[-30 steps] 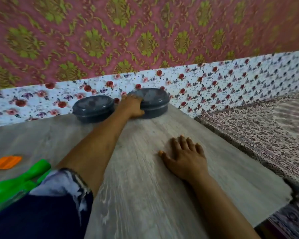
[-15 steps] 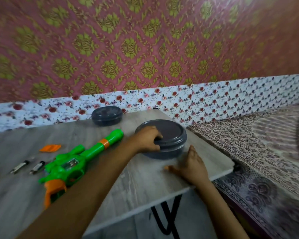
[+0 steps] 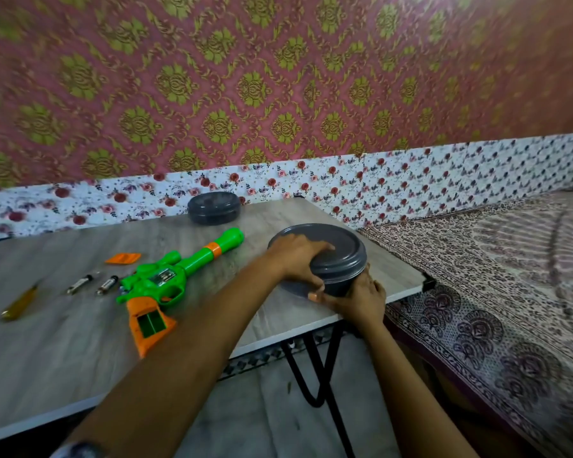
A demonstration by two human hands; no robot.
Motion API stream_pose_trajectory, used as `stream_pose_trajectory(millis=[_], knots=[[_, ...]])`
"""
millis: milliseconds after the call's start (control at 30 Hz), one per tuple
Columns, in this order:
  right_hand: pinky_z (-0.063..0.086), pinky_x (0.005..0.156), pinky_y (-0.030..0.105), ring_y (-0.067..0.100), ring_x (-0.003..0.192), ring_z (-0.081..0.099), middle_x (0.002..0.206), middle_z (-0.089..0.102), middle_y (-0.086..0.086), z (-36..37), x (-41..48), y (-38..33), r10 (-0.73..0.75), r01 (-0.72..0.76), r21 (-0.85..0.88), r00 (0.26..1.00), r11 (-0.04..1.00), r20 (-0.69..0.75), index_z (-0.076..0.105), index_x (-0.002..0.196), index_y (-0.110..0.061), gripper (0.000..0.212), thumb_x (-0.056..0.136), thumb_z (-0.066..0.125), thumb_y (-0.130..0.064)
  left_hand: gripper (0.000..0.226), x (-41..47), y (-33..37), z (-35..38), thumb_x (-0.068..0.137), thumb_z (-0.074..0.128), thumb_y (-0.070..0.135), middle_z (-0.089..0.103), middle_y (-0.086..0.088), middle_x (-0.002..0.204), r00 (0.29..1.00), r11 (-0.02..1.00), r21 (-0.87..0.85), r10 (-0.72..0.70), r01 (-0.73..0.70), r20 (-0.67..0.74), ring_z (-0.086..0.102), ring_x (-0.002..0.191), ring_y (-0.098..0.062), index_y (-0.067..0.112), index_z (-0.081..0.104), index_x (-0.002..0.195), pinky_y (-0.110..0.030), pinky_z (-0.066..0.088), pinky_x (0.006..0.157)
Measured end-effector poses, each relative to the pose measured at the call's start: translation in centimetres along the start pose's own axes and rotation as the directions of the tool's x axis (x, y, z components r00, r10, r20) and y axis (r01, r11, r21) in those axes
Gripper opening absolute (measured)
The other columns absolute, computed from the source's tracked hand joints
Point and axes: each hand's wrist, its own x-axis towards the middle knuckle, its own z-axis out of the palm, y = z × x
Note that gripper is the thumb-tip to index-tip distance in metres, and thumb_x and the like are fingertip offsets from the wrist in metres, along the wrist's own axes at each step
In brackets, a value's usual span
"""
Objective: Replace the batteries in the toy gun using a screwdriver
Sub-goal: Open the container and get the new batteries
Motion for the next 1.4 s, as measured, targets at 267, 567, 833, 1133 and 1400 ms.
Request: stream_pose_trajectory(millis=[267,567,833,1133,1400], knots=[[0.016,0.114,0.041,0.022,0.141,0.025,0.153,0.026,0.006,0.2,0.5,0.5,-0.009,0.009,-0.005,0.999,1.0,0.035,0.018,0.147,-0.016,0.121,0.053,0.068,-0.073,0.053,1.2,0.8,-2.3,0.071,0.069,0.053,0.068,-0.002,0.094,0.988,0.97,0.193,0.14,-0.149,0.06,0.058,0.09,-0.022,0.02,0.065,0.112,-0.029,0.039,0.065],[0.017,0.115,0.044,0.023,0.14,0.028,0.15,0.031,0.008,0.2,0.6,0.6,0.03,-0.031,0.032,0.998,0.999,0.049,0.02,0.145,-0.014,0.124,0.049,0.068,-0.076,0.028,2.4,-2.2,-6.1,0.077,0.072,0.03,0.071,-0.006,0.088,0.994,0.986,-0.129,0.11,-0.11,-0.008,0.06,0.075,-0.018,0.012,0.071,0.098,-0.03,0.042,0.066],[0.018,0.115,0.054,0.031,0.144,0.01,0.158,-0.001,0.007,-0.7,0.7,1.4,0.067,-0.087,0.485,0.996,0.87,0.058,-0.02,0.145,-0.028,0.147,0.041,0.073,-0.076,0.031,2.8,-8.1,-4.6,0.081,0.071,0.007,0.065,-0.015,0.103,0.863,0.521,-0.853,-0.447,0.035,-0.238,0.06,0.095,-0.022,-0.001,0.065,0.11,-0.038,0.054,0.083],[0.023,0.115,0.049,0.025,0.143,0.02,0.156,0.019,0.005,-1.9,4.5,1.5,0.068,-0.033,0.631,0.997,0.775,-0.03,0.016,0.149,-0.018,0.078,0.087,0.053,-0.05,0.036,7.0,-10.5,2.8,0.094,0.051,0.003,0.054,-0.019,0.129,0.607,-0.392,-0.912,-0.755,-0.117,0.247,0.056,0.116,-0.035,0.003,0.043,0.129,-0.039,0.053,0.081],[0.04,0.106,0.044,0.02,0.124,0.049,0.134,0.055,0.004,-0.2,5.0,2.0,0.162,-0.027,0.602,0.972,0.798,-0.173,0.05,0.132,-0.015,0.056,0.086,0.046,-0.045,0.042,10.5,-12.3,7.3,0.095,0.044,-0.001,0.051,-0.019,0.133,0.582,-0.5,-0.865,-0.692,0.038,0.426,0.056,0.116,-0.032,0.006,0.039,0.136,-0.036,0.054,0.075]])
